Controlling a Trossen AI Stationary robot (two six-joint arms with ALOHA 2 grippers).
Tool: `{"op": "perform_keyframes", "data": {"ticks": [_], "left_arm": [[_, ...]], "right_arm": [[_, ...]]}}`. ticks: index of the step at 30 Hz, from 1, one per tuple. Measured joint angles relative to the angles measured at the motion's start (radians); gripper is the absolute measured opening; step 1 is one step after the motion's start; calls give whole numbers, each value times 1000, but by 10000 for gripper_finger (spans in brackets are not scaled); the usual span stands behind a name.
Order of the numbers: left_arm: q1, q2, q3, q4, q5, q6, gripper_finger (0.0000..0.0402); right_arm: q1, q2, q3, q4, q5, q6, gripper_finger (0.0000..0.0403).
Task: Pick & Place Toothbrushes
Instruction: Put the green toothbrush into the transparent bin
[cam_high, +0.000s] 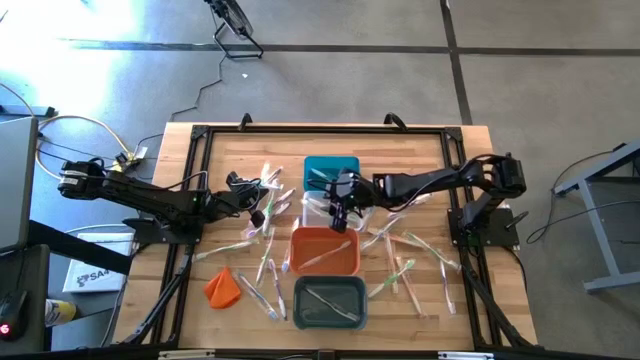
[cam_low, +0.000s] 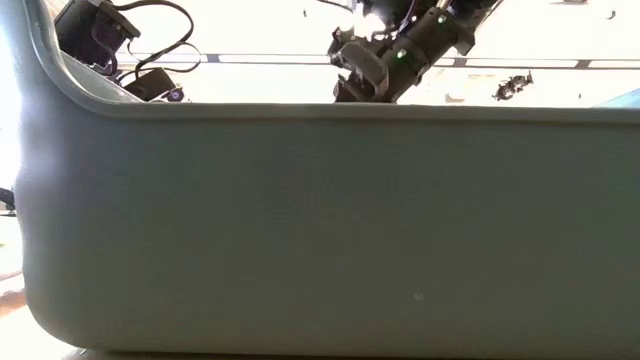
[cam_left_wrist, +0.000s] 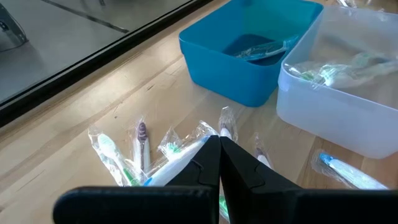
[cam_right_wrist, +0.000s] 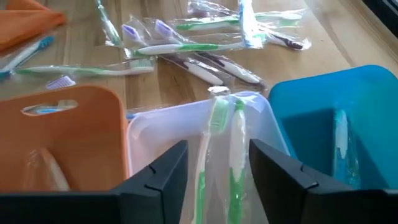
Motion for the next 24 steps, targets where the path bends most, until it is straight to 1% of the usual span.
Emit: {"op": "perform_keyframes", "data": {"ticks": [7, 11, 15, 18, 24], "left_arm": [[0, 0, 0, -1, 0, -4, 0], [0, 0, 0, -1, 0, -4, 0], [0, 0, 0, -6, 0, -4, 0], [0, 0, 0, -7, 0, -4, 0], [0, 0, 0, -14, 0, -4, 0]], "right_arm": [[0, -139, 0, -36, 1, 0, 126], [-1, -242, 0, -117, 0, 0, 102], [-4, -333, 0, -252, 1, 5, 85], [-5, -387, 0, -385, 2, 6, 76], [-11, -441, 0, -674, 5, 1, 70]]}}
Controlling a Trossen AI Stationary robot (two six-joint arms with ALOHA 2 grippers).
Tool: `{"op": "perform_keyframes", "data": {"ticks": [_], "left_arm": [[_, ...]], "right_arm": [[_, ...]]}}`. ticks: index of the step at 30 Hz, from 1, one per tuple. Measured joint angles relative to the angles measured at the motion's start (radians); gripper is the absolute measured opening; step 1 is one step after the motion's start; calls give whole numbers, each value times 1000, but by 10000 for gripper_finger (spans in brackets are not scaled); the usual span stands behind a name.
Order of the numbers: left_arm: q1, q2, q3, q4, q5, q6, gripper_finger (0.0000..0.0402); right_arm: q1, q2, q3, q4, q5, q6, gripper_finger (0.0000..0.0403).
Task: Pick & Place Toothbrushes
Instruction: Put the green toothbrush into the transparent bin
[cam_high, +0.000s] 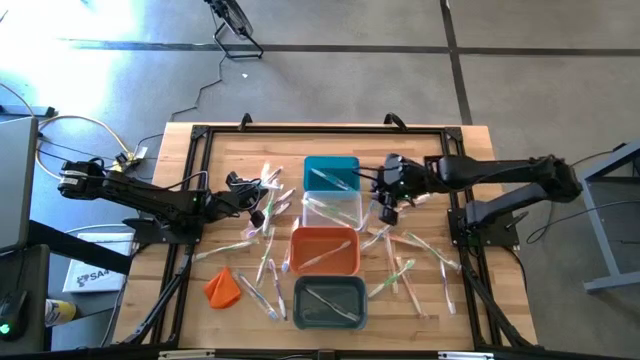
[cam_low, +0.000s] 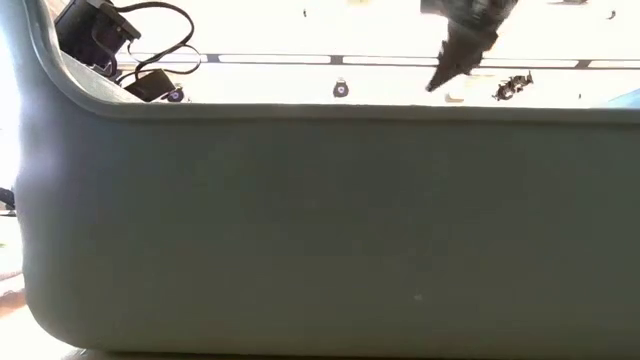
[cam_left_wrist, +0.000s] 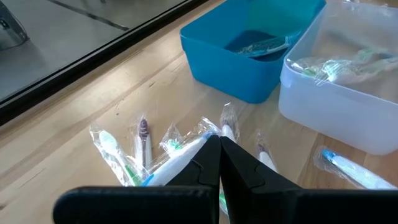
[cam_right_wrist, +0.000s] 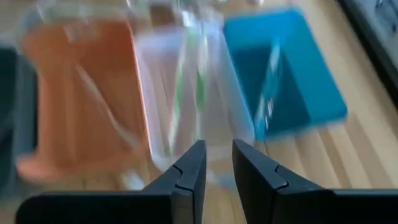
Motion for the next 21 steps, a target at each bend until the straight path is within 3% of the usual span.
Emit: {"op": "perform_keyframes", "data": {"ticks": [7, 17, 21], "left_arm": [[0, 0, 0, 0, 0, 0, 0], [0, 0, 0, 0, 0, 0, 0], [0, 0, 0, 0, 0, 0, 0]], "right_arm": [[-26, -6, 0, -236, 3, -1, 70], [-48, -6, 0, -368, -5, 9, 70], [-48, -6, 0, -377, -39, 94, 70]]}}
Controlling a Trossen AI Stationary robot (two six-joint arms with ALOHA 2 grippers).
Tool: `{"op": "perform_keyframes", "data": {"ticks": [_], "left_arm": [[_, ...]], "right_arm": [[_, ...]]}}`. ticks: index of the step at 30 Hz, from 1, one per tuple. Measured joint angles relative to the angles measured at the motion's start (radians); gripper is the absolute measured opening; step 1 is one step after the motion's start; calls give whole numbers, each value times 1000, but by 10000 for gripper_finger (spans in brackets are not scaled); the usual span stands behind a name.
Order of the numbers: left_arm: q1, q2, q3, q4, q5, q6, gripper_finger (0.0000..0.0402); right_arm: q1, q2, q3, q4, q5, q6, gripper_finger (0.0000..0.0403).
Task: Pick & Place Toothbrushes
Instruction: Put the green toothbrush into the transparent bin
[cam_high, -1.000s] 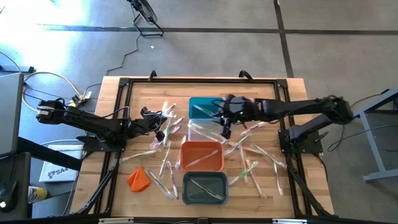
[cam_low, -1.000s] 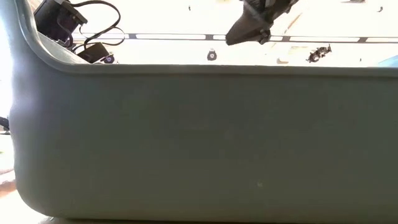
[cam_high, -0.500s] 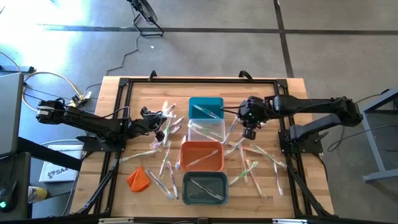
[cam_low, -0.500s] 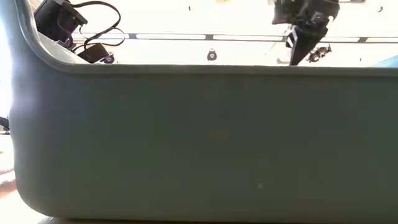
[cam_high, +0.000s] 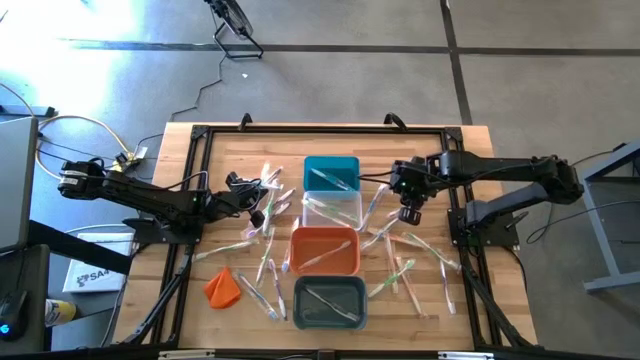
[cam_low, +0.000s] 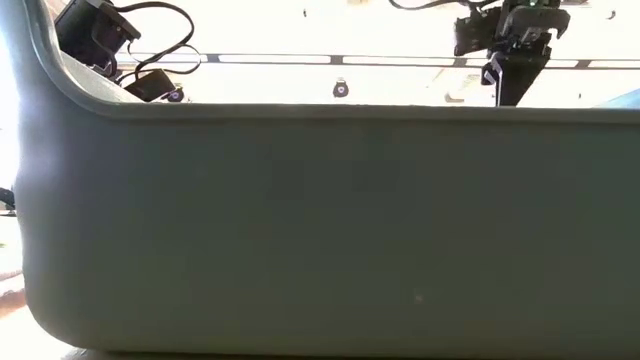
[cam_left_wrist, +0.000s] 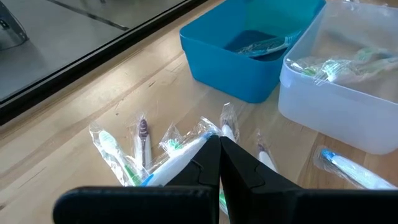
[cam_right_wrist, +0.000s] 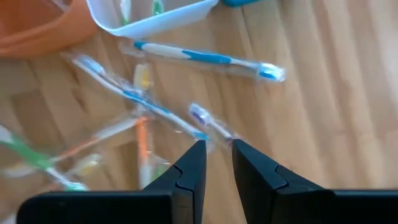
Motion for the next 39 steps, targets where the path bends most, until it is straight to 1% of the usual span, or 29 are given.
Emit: {"op": "perform_keyframes", "data": {"ticks": [7, 15, 31, 36, 39], "left_arm": [[0, 0, 0, -2, 18, 0, 0], [0, 0, 0, -9, 18, 0, 0], [0, 0, 0, -21, 19, 0, 0], [0, 0, 0, -22, 18, 0, 0], [0, 0, 0, -22, 18, 0, 0]], "right_arm": [[14, 0, 0, -3, -77, 185, 70], [88, 0, 0, -29, -76, 321, 70], [265, 0, 0, -76, -67, 518, 70], [298, 1, -32, -88, -41, 621, 70], [309, 1, -60, -101, -44, 668, 70]]}}
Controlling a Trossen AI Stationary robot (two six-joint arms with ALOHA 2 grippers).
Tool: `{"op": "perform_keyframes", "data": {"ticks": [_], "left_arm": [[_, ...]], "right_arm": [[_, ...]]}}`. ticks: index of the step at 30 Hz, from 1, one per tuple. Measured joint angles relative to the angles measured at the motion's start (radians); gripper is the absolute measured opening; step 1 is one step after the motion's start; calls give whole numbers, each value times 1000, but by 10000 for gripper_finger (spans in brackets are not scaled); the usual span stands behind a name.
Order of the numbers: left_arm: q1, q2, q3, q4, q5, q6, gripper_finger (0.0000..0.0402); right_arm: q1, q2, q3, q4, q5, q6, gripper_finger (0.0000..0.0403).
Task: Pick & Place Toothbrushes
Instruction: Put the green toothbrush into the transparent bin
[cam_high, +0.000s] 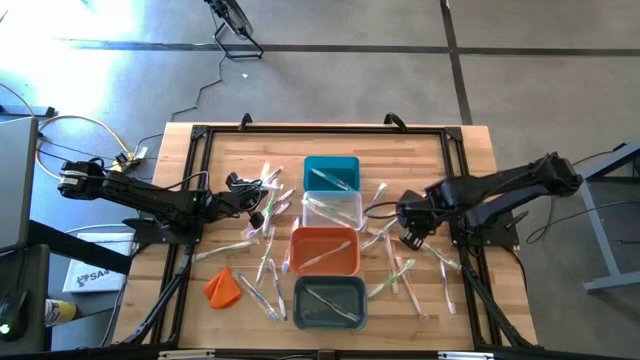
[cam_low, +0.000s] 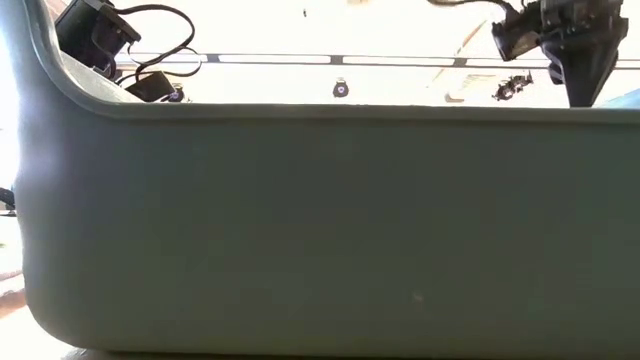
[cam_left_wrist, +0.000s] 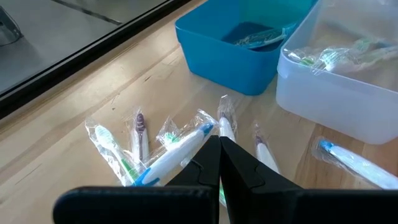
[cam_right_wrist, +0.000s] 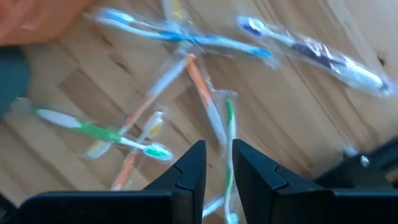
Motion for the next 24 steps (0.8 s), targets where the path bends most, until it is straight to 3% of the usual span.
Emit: {"op": "perform_keyframes", "data": {"ticks": [11, 24], "left_arm": [[0, 0, 0, -6, 0, 0, 0], [0, 0, 0, -6, 0, 0, 0]], "right_arm": [[29, 0, -84, -28, 2, 108, 73], [28, 0, -145, -31, 2, 102, 157]]}}
